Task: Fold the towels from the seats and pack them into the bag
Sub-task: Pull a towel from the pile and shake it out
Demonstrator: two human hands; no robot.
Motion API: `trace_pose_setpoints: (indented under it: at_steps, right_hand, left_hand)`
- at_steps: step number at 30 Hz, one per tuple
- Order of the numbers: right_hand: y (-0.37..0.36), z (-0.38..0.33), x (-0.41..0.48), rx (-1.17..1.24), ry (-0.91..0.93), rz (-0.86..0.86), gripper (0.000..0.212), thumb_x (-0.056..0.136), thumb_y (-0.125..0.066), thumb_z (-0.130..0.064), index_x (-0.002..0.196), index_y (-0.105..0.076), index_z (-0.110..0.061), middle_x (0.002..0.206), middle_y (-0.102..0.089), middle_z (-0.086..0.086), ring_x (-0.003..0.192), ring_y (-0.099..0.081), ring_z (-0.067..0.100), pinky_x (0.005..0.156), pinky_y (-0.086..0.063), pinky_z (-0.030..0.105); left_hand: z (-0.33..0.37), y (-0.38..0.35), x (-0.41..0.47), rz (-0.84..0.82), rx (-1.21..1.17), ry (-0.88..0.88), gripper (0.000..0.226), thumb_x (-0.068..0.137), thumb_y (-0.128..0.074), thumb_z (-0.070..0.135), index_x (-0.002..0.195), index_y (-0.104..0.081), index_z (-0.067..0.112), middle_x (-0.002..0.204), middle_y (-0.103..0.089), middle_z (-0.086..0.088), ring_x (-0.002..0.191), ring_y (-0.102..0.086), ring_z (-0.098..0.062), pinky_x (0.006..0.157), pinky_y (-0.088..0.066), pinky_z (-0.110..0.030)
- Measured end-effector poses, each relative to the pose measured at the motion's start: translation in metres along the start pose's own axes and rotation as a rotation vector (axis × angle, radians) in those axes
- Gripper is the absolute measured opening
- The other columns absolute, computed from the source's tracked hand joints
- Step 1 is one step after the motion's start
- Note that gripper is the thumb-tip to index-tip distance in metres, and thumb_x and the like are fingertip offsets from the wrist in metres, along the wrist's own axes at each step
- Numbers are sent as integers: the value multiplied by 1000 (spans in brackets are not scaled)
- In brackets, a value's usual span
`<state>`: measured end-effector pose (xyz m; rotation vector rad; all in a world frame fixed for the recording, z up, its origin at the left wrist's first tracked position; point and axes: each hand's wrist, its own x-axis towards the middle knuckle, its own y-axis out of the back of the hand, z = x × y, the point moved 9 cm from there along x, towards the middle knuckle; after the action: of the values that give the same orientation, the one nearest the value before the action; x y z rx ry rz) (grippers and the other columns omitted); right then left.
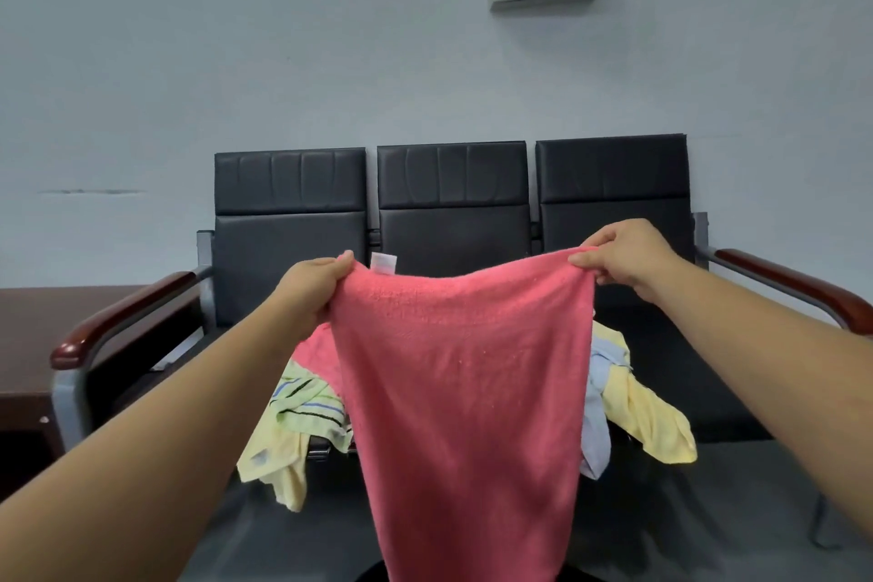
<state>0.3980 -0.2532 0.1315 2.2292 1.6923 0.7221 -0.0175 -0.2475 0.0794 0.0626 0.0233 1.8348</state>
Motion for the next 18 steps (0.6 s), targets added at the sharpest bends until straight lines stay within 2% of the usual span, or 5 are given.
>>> trace_pose_setpoints:
  at_steps: [4,7,10,14,18]
  right_hand:
    - [-1,5,0,9,-13,6,7,85,-79,-5,88,-73,-3,76,-69,12,59,-60,13,56,-52,25]
    - [-7,11,0,112,-34,-38,7,88,-76,-4,91,-70,-1,79,-71,18,60,-68,15,61,-60,28]
    - [-15,14,1,232,-76,-58,13,87,-73,4,100,-69,5,92,-73,25,74,-75,21,72,-63,29]
    - [-33,1,-1,389,-66,-97,16,91,-65,9,107,-67,11,89,-72,23,72,-75,19,68,-61,25]
    - [-45,-28,-12,334,43,-114,9,96,-65,-1,103,-70,-2,88,-73,21,64,-73,18,62,-62,27]
  left_hand:
    - [4,12,8,58,-34,-74,28,82,-72,40,94,-66,15,86,-47,-6,84,-40,-25,69,-38,-35]
    - [12,4,-3,-15,-26,-115,19,89,-71,20,92,-72,1,90,-56,-12,80,-49,-24,75,-45,-38]
    - [6,-26,-17,-290,-71,12,15,91,-62,5,96,-76,3,81,-59,-11,67,-52,-17,69,-49,-30]
    - [15,-71,-52,-591,-166,97,15,86,-57,5,82,-72,7,55,-53,4,50,-53,-7,56,-53,-20]
    - [40,-101,-76,-780,-197,25,32,89,-49,-2,117,-63,-7,100,-73,-17,88,-73,-22,78,-60,-30]
